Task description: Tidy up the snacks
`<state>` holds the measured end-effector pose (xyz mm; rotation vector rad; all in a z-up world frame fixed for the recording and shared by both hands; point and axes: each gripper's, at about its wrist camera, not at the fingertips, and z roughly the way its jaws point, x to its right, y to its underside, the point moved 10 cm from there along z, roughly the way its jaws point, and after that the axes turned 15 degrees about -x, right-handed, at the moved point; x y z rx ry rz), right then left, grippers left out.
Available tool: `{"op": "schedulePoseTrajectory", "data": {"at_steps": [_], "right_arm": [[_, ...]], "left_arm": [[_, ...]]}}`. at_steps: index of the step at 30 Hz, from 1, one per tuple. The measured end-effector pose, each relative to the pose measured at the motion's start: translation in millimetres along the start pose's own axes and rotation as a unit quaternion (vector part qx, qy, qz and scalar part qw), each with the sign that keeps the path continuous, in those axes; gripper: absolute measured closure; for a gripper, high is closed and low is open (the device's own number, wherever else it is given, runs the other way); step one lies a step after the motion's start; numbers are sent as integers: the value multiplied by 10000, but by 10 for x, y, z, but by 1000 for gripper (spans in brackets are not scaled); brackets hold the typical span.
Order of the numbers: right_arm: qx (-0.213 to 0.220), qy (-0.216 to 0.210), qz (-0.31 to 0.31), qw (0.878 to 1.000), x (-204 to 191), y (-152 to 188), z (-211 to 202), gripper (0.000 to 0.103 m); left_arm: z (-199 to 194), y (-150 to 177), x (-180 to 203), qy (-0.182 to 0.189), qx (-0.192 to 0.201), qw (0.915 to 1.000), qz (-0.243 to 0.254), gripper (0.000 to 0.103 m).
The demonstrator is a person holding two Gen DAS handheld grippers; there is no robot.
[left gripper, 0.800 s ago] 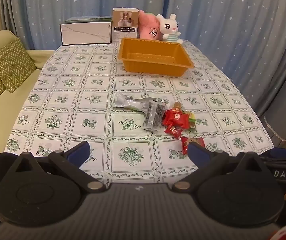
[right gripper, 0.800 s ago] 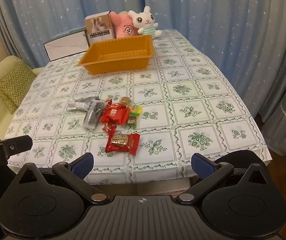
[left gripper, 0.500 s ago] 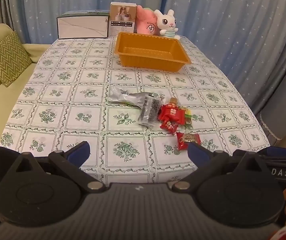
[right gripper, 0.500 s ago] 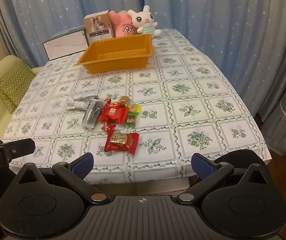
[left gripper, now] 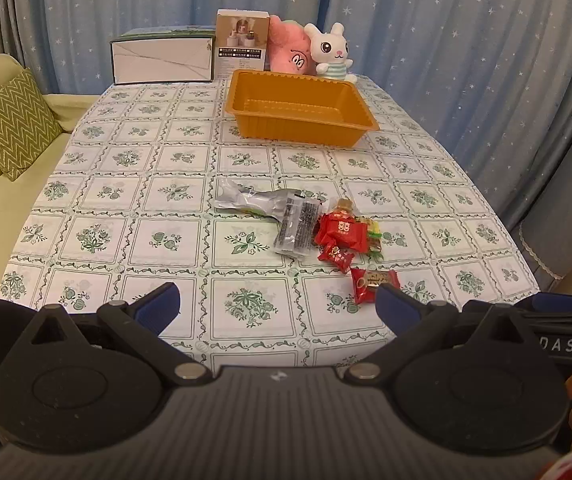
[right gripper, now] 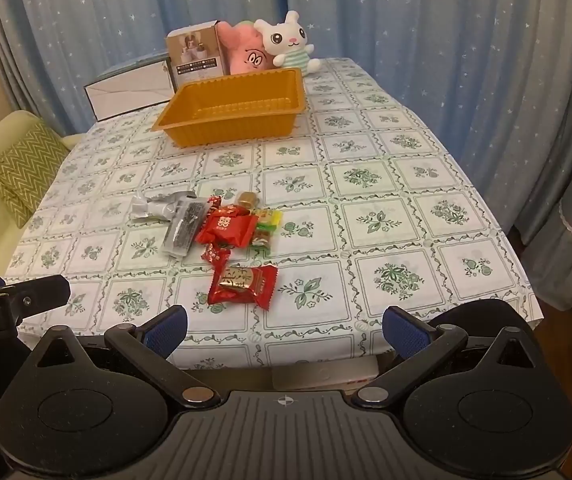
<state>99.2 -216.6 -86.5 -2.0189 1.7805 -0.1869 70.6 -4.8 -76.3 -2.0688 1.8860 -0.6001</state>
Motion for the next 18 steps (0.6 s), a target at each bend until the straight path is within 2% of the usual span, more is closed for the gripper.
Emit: {"op": "schedulePoseTrajectory", "data": {"at_steps": [18], "right_arm": [[26,29,7,10000,-3,-12,-10,0]], "left_arm": [[-12,-2,25,4,21,10000,7,0]]}}
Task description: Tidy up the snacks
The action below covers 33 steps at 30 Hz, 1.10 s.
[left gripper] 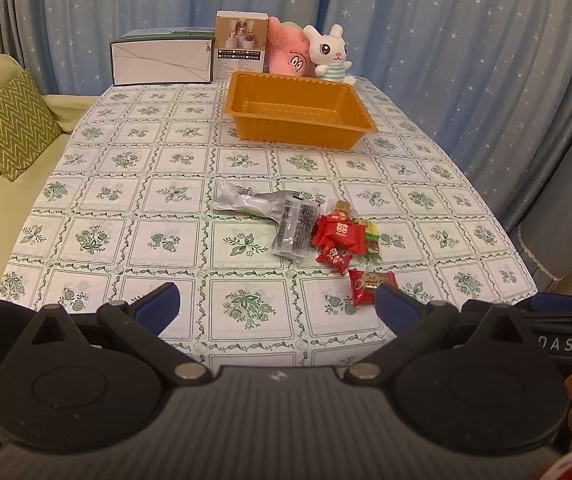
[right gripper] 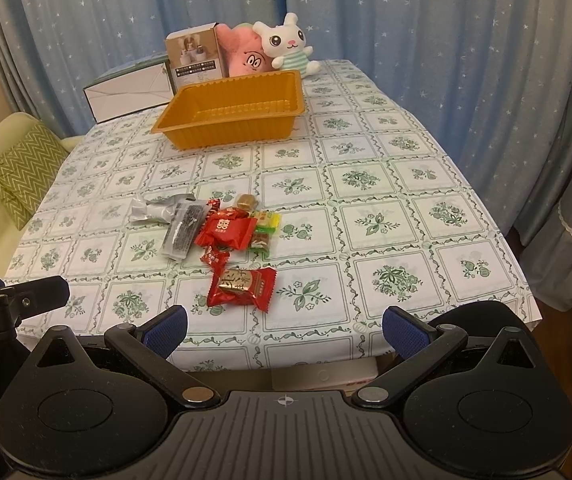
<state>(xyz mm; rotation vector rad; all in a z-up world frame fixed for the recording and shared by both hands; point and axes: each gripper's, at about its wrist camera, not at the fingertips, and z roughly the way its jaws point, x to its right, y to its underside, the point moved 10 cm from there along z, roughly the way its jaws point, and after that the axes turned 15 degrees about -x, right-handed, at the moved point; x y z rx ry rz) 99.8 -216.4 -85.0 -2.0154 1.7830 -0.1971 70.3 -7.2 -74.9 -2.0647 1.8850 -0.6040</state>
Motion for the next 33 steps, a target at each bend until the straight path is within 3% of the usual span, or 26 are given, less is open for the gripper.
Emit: {"op": "schedulePoseTrajectory", "data": {"at_steps": [33], "right_arm": [[27,-30,34,10000,9,-19,-24,0]], "left_arm": [[66,56,27,-19,-100,9999,94,0]]}}
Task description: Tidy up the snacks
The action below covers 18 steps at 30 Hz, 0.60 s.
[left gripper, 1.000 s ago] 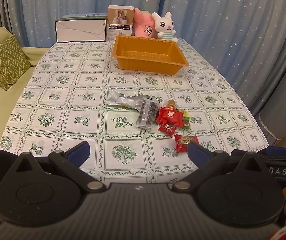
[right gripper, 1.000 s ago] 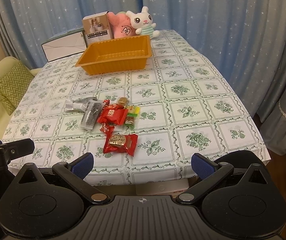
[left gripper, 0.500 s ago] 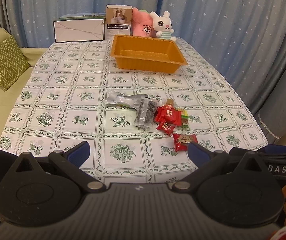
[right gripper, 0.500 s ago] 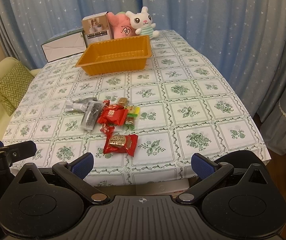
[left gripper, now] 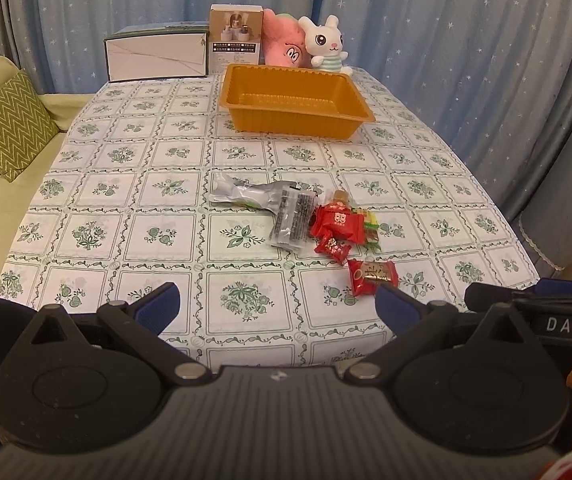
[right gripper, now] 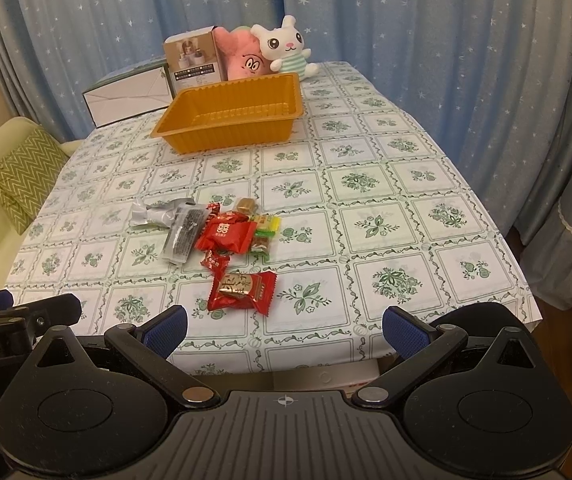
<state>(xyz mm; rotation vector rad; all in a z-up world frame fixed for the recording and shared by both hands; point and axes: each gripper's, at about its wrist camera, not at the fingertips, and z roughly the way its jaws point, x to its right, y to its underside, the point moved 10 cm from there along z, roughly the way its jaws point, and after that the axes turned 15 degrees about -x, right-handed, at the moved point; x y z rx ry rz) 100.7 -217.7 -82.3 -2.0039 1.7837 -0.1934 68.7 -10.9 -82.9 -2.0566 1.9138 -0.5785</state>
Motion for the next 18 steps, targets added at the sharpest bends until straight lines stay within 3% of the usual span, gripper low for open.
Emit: {"op": "schedulePoseTrajectory", "data": {"at_steps": [18], "right_arm": [[2,-3,-1,10000,4,-1,1,0]], "left_arm": [[13,-7,7,7,-4,10000,-2,0]]}}
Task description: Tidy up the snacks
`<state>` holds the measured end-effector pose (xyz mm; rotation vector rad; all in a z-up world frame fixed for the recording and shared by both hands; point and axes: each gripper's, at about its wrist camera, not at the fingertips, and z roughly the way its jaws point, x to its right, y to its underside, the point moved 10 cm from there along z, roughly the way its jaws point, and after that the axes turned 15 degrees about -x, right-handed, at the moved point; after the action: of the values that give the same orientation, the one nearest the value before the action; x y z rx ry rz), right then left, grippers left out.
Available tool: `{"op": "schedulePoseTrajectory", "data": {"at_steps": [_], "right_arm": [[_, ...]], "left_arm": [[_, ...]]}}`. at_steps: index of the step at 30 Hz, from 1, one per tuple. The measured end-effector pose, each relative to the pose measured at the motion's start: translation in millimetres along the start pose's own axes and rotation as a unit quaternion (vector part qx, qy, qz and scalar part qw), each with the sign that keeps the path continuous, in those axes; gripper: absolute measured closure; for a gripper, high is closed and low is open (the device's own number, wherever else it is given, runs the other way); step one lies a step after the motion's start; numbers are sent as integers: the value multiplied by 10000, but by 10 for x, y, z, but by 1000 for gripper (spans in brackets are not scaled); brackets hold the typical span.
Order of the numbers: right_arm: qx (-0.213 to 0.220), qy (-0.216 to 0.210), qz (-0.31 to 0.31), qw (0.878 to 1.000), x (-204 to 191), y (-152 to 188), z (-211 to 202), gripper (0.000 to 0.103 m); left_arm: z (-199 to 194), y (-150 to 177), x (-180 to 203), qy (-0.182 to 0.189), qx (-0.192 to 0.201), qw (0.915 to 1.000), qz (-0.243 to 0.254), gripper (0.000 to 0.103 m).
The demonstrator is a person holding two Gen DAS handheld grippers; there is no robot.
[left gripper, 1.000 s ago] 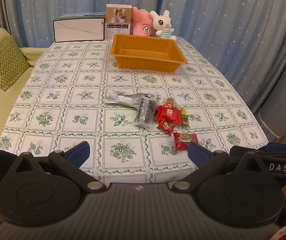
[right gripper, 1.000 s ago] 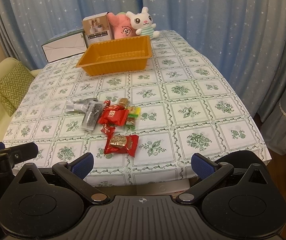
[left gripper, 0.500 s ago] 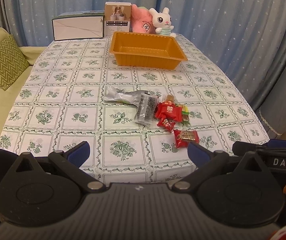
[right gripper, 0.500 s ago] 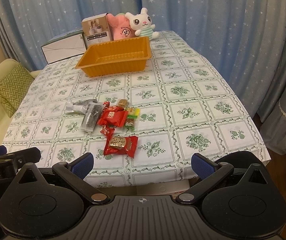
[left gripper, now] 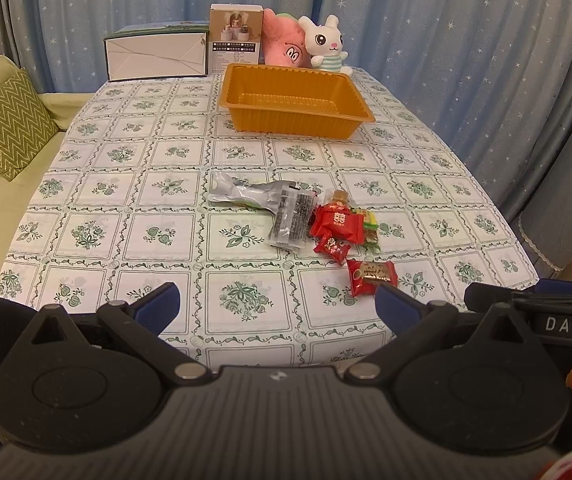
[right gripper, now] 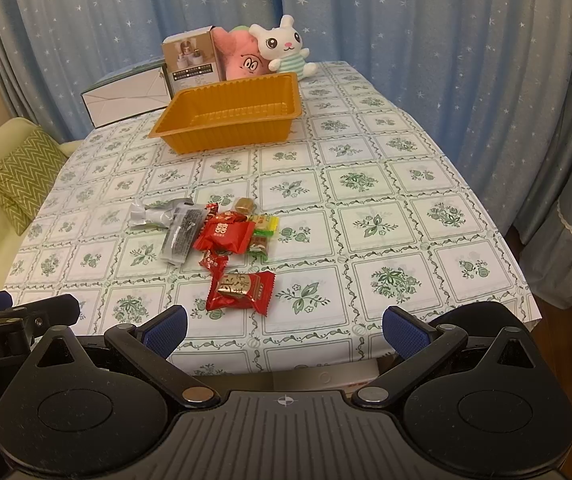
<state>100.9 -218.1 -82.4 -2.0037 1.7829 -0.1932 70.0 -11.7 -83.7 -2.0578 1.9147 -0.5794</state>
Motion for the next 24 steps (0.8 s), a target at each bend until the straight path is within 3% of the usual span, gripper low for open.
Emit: {"op": "schedulePoseTrajectory", "data": {"at_steps": [15,24], "right_arm": [[120,20,-19,9999,30,-7,26,0],[231,-130,-351,9990,-96,-60,78,0]], "left_arm": [[-16,-34,-2,142,0,9999,-80,0],[-64,-309,-25,374,170,9990,-175,0]]}}
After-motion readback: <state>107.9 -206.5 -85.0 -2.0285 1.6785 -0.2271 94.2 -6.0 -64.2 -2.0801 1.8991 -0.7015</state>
